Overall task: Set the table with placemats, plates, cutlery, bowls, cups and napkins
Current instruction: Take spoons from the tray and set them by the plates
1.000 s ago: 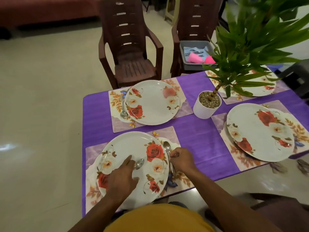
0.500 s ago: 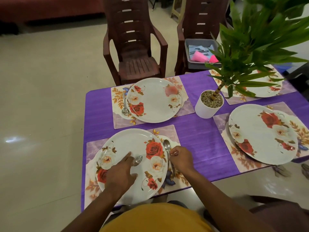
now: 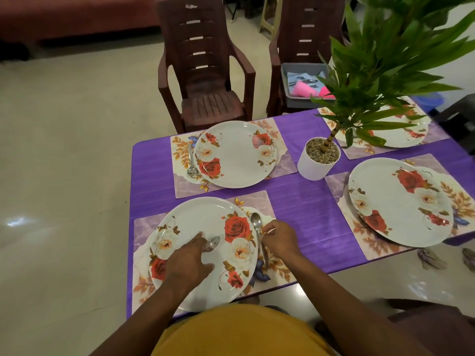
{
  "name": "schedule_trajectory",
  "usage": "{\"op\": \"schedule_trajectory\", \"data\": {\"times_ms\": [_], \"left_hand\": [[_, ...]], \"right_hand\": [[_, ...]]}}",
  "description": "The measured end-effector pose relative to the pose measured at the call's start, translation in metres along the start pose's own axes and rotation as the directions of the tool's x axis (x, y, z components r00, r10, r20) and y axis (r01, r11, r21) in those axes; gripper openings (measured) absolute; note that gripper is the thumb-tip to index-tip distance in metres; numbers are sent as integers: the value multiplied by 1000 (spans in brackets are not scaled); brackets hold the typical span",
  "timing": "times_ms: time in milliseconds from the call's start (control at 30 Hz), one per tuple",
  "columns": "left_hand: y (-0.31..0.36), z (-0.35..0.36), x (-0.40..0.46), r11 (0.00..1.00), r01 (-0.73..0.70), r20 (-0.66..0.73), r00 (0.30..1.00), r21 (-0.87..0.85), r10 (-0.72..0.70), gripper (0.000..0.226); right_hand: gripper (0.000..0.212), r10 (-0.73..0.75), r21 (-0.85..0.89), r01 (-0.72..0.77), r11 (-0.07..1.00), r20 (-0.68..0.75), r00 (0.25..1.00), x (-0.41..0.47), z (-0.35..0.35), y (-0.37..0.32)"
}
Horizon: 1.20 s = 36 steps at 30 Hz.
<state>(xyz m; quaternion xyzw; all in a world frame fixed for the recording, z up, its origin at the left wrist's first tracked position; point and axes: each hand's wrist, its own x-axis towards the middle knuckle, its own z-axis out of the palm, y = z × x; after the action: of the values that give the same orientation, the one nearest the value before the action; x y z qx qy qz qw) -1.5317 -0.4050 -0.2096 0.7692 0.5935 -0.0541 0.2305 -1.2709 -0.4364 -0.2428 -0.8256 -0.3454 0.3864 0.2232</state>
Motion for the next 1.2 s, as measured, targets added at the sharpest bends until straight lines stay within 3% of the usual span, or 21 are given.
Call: {"op": "schedule_trajectory", "data": {"times_ms": [267,367,533,667,867,1033,1200], "left_hand": [[15,-18,6,977,-48,-8,999,-206,48,65],[36,-25,8,952,-104,-31,995,-287,99,66],[81,-27,9,898,-170,38,979,-407,202,75],[114,-26,5,895,-161,115,967,-416,227,74],[162,-14,15,858,-186,153,945,-478,290,49],[209,3,26,816,-118,234,926,-566,297,61],[274,26,37,811,-78,226,941,-579,251,38]], "right_hand": [[11,-42,136,49,990,-53,998,-41,-21,-19],[8,-19,261,11,965,32,999,-61,-20,-31],[17,69,537,-215,816,278,958,-88,-19,-48],[22,78,658,-282,698,321,944,-90,-29,-45],[22,95,740,-290,607,295,951,-72,-75,-19],[24,156,766,-299,569,257,954,-38,-136,24],[16,140,733,-263,627,226,964,-6,-219,68]]}}
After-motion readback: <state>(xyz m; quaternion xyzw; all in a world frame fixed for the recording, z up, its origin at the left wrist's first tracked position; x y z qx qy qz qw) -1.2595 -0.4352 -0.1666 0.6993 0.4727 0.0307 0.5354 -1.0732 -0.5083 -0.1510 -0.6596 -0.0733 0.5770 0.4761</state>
